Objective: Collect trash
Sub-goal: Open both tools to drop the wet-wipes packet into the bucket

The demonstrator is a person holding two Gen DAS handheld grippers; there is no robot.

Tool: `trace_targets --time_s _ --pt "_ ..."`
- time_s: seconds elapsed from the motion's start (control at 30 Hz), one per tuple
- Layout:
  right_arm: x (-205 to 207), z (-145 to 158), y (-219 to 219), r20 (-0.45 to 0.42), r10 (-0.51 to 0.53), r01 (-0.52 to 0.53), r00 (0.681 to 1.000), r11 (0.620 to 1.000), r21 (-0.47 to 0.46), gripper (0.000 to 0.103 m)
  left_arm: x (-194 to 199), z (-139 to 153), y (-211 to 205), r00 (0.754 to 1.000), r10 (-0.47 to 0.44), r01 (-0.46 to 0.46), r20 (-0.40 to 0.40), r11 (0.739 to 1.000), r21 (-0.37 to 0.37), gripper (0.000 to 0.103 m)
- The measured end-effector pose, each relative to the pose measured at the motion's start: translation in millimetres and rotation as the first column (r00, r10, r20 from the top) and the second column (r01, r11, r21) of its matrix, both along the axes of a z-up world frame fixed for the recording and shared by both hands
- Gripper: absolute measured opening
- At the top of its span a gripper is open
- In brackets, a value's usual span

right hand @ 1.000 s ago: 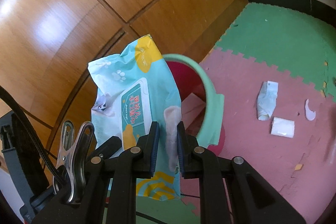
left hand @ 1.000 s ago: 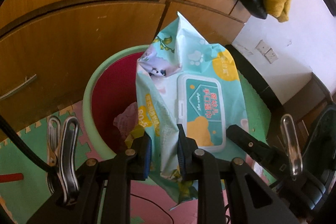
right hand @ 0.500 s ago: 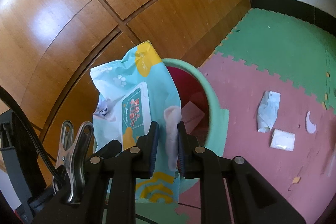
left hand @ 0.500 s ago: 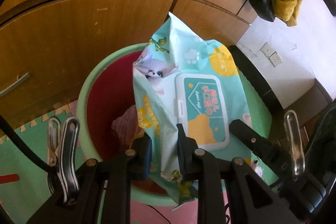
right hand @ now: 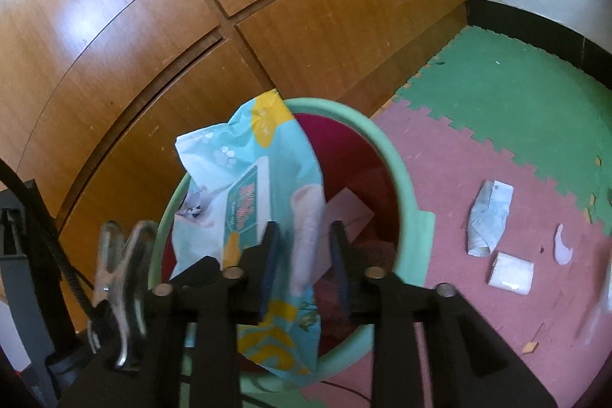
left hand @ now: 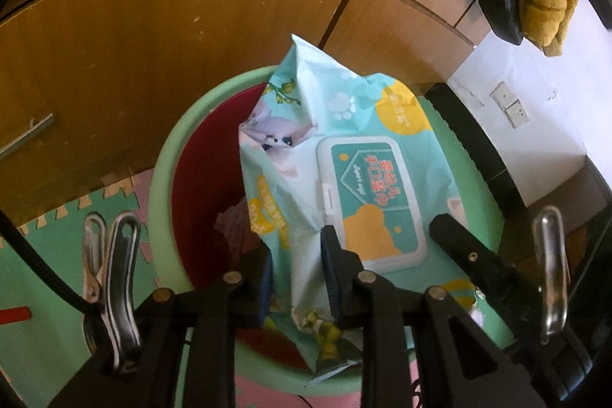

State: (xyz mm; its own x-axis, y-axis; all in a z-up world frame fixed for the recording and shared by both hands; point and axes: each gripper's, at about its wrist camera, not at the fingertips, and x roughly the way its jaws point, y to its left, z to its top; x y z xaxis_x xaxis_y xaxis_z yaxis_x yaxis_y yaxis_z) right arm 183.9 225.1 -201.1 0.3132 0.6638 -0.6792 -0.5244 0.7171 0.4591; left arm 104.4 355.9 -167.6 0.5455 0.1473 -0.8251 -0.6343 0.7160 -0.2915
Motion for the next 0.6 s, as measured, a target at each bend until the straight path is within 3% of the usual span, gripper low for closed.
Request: trace_targets --time_s 0.13,0.3,0.6 --pt "1 6 -14 0.01 -0.021 0.02 1.0 0.999 0.041 0.04 -5 9 -2 1.0 0.007 -0.007 0.002 1.0 0.026 0.027" --pt "-5 15 -35 0.028 -0.027 0.024 0.999 0.996 0.087 0.04 -11 19 -2 1.0 0.017 -0.017 0.004 0.998 0.057 0.043" --pt "-29 27 -70 0.057 -0.005 -0.002 0.998 0.992 0.125 0.04 -16 32 -8 1.0 0.02 -0.018 -0.014 0.994 0.109 0.048"
